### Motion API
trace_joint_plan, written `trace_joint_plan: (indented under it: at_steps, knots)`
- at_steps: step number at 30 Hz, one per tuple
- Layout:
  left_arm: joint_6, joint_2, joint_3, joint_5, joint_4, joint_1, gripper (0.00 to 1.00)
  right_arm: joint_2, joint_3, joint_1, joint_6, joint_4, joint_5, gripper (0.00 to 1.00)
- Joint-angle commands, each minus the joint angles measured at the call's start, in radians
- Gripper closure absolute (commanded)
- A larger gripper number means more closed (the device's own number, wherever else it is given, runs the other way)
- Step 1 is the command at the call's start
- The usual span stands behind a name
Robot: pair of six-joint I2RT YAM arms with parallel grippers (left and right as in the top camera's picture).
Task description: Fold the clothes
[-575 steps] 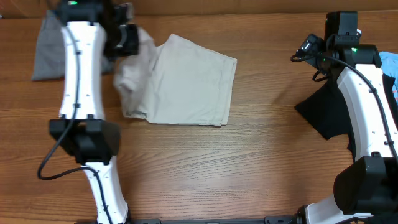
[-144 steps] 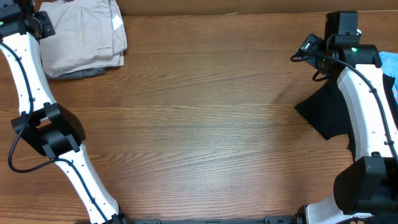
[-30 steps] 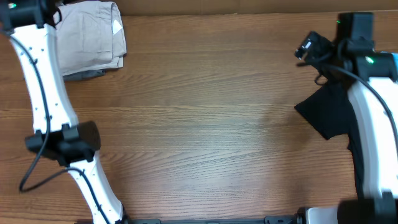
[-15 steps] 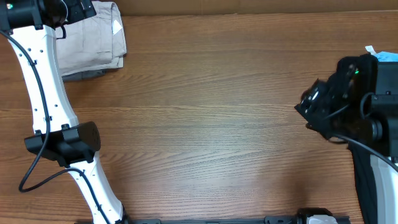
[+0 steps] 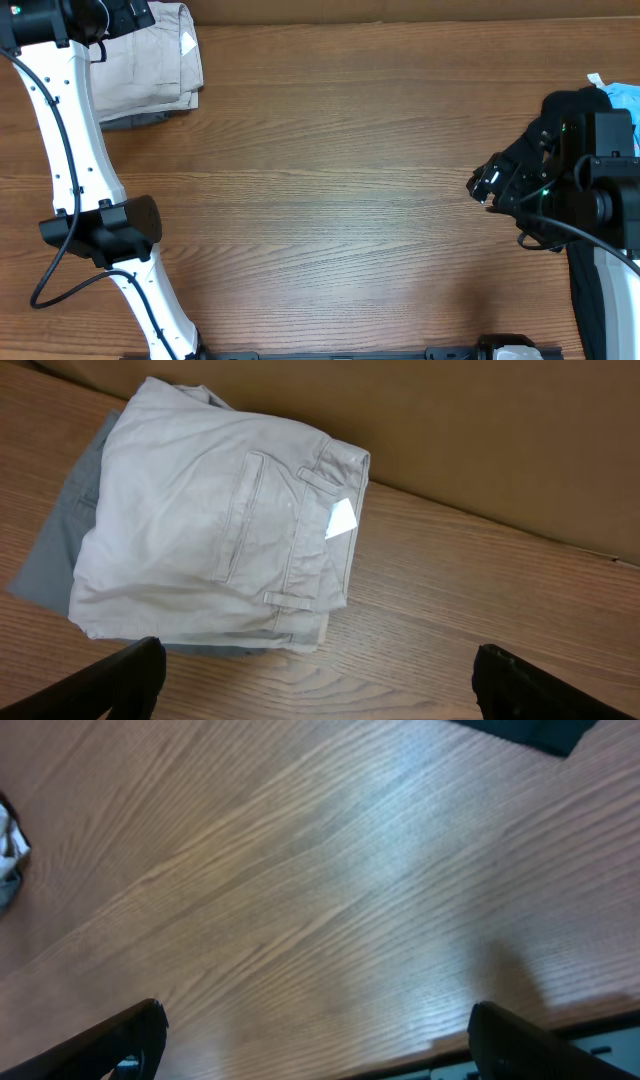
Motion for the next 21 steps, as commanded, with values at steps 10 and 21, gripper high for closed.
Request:
trace_joint_plan:
  at_steps: [10,21]
  knots:
    - [-0.002,0.001,0.000,0.011,0.001,-0.001,0.00,-0.116,-0.214,0.062,-0.157,0.523,0.015,0.00]
    - [-0.002,0.001,0.000,0.011,0.001,-0.001,0.00,-0.617,-0.942,0.041,-0.238,1.241,-0.007,0.00]
